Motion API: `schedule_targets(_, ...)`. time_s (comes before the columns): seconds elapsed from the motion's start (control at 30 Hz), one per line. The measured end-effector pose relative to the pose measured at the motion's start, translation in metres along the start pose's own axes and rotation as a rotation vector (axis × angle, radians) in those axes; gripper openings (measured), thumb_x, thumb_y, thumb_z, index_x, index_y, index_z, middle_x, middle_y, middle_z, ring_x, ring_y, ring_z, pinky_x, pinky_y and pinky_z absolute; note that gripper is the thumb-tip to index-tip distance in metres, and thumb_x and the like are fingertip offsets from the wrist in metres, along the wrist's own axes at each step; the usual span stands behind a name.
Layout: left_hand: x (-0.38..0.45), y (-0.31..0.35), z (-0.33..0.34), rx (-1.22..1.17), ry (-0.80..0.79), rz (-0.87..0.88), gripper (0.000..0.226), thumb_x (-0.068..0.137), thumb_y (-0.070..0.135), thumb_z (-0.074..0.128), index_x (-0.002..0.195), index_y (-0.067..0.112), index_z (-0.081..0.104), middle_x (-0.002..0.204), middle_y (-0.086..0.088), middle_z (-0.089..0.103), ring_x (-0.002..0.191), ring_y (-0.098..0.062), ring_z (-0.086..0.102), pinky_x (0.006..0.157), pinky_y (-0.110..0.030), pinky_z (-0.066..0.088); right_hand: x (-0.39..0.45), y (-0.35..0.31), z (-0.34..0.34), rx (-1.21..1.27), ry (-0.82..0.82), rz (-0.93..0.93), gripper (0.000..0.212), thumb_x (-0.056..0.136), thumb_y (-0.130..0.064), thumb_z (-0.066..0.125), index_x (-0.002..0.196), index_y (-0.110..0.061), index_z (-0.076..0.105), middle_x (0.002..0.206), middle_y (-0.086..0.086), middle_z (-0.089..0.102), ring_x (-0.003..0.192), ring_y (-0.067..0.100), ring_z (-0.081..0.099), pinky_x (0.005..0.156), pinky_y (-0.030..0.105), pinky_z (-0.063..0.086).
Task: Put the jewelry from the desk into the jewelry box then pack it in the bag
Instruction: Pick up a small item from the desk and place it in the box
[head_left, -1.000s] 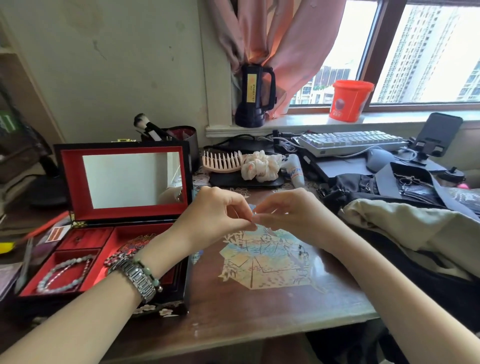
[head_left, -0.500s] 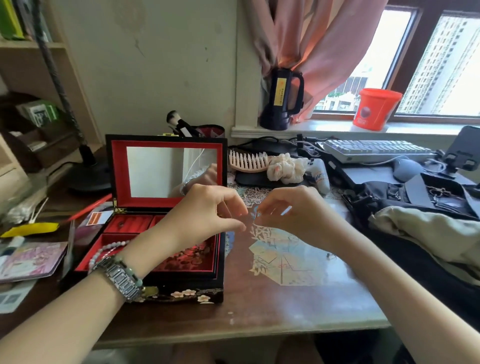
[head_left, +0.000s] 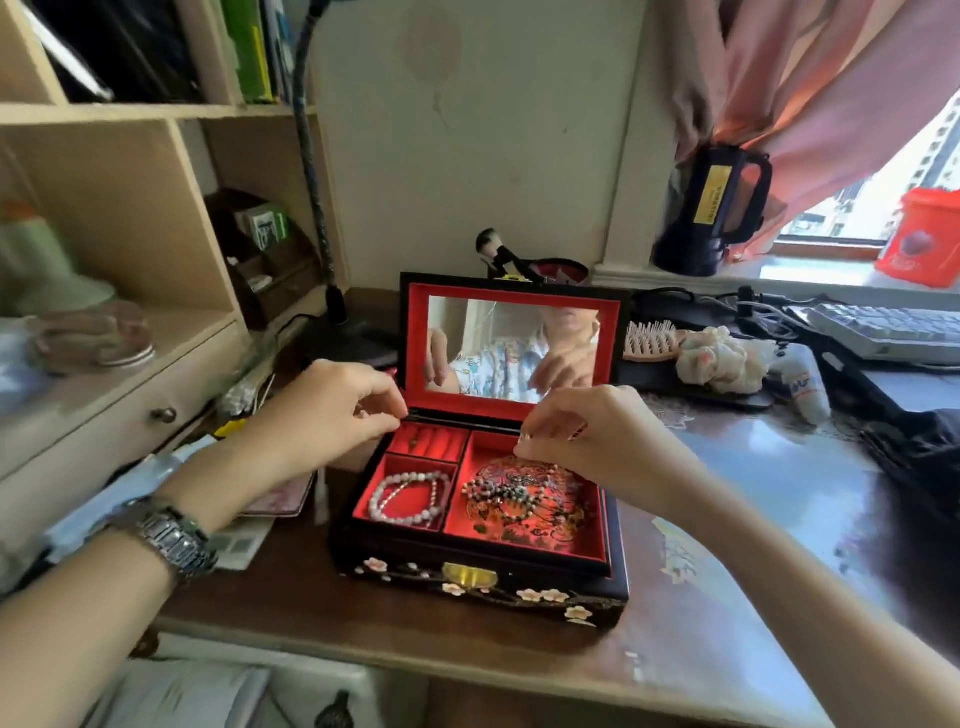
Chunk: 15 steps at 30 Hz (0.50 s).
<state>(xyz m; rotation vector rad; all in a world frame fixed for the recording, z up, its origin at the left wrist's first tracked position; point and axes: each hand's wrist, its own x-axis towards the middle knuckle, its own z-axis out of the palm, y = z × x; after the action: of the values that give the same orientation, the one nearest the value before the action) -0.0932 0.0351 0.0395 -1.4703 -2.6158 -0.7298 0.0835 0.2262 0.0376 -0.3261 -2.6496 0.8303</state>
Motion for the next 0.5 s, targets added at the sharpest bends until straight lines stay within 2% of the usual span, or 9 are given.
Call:
schedule_targets(0.17, -0.001, -0.012, 0.0, 0.09, -0.053, 0.084, 0.008, 0.085, 0.022, 0.066, 0.09, 0.023, 0.071, 0.088, 0.016, 0.061, 0.086, -0.004, 0.059, 0.082, -0.033, 0.05, 0.016, -0.008, 0.016, 0.0, -0.047, -0.028, 0.018, 0.078, -0.03, 0.074, 0.093, -0.021, 0.071, 0.075, -0.02, 0.06, 0.071, -0.005, 0.058, 0.066, 0.004, 0.044)
schedule_targets(0.27, 0.001, -0.014, 0.001, 0.126, -0.087, 0.153, 0.013, 0.088, 0.022, 0.062, 0.098, 0.026, 0.069, 0.094, 0.019, 0.056, 0.096, -0.002, 0.055, 0.09, -0.029, 0.047, 0.022, -0.008, 0.021, 0.003, -0.06, -0.048, 0.015, 0.079, -0.029, 0.074, 0.092, -0.021, 0.071, 0.076, -0.019, 0.061, 0.073, -0.003, 0.059, 0.066, 0.01, 0.046)
schedule_targets(0.37, 0.002, -0.015, 0.004, 0.158, -0.124, 0.269, 0.024, 0.091, 0.014, 0.057, 0.109, 0.026, 0.066, 0.107, 0.015, 0.059, 0.105, 0.0, 0.05, 0.091, -0.02, 0.039, 0.026, -0.009, 0.025, -0.02, -0.066, -0.065, 0.017, 0.08, -0.028, 0.073, 0.094, -0.019, 0.071, 0.077, -0.017, 0.061, 0.074, -0.003, 0.059, 0.07, 0.007, 0.046)
schedule_targets(0.5, 0.002, -0.016, 0.008, 0.184, -0.17, 0.388, 0.035, 0.09, 0.006, 0.055, 0.118, 0.026, 0.062, 0.117, 0.01, 0.061, 0.11, -0.005, 0.05, 0.093, -0.026, 0.046, 0.032, -0.008, 0.032, -0.05, -0.049, -0.104, 0.019, 0.08, -0.028, 0.073, 0.094, -0.017, 0.072, 0.078, -0.012, 0.063, 0.073, 0.0, 0.06, 0.07, 0.008, 0.047)
